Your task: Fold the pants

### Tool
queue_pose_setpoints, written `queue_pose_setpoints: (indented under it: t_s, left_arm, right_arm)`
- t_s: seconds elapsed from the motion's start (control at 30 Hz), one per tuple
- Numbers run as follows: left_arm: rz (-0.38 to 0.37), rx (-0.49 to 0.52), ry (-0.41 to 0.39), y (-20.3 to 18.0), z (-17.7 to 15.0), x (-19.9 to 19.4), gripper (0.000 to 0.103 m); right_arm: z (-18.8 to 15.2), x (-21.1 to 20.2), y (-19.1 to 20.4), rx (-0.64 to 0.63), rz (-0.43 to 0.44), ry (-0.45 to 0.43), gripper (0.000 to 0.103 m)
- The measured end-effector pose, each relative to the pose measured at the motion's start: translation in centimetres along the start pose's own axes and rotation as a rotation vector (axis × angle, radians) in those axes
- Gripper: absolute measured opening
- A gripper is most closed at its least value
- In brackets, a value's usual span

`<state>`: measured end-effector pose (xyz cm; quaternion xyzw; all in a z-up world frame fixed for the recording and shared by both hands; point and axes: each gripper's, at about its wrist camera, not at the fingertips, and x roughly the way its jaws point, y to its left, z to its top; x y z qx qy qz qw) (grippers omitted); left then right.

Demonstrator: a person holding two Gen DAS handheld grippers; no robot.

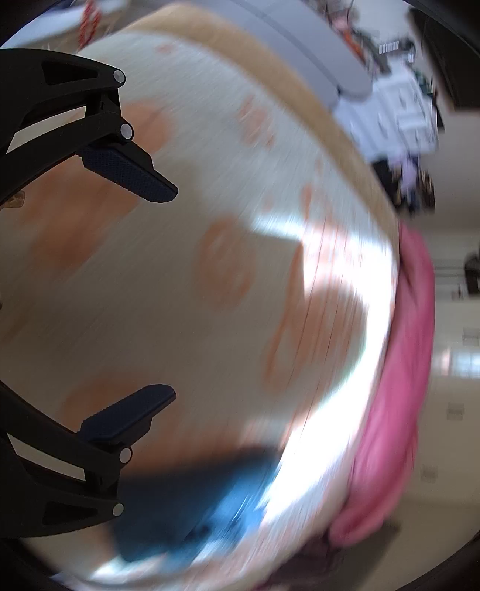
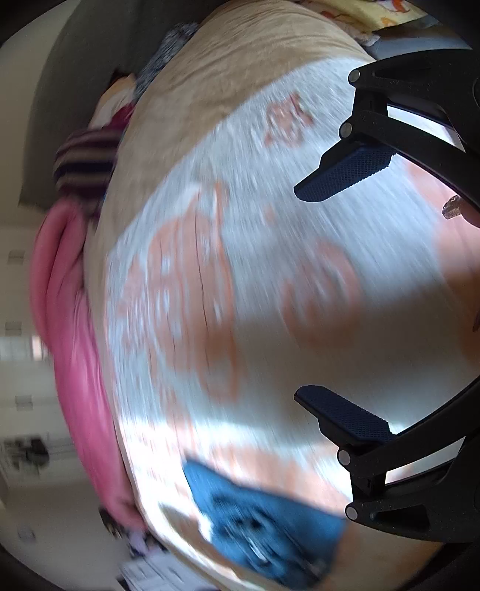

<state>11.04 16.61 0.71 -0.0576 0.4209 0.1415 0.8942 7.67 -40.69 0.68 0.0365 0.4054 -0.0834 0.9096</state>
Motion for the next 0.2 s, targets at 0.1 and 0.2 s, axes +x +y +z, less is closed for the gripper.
queue_pose_setpoints:
  t_s: [0.1,0.2]
  left_arm:
    - [0.066,-0.036,0.043,2.8,4.2,5.0,0.099]
    - [0.099,-0.056,0.115,4.2,6.5,10.2,0.099]
  right_arm:
    - [3.0,4.7,-6.0,0.099,-0.103,0.035,0.094]
    - [6.3,8.8,-10.8,0.178,-0.188,0.057,0.094]
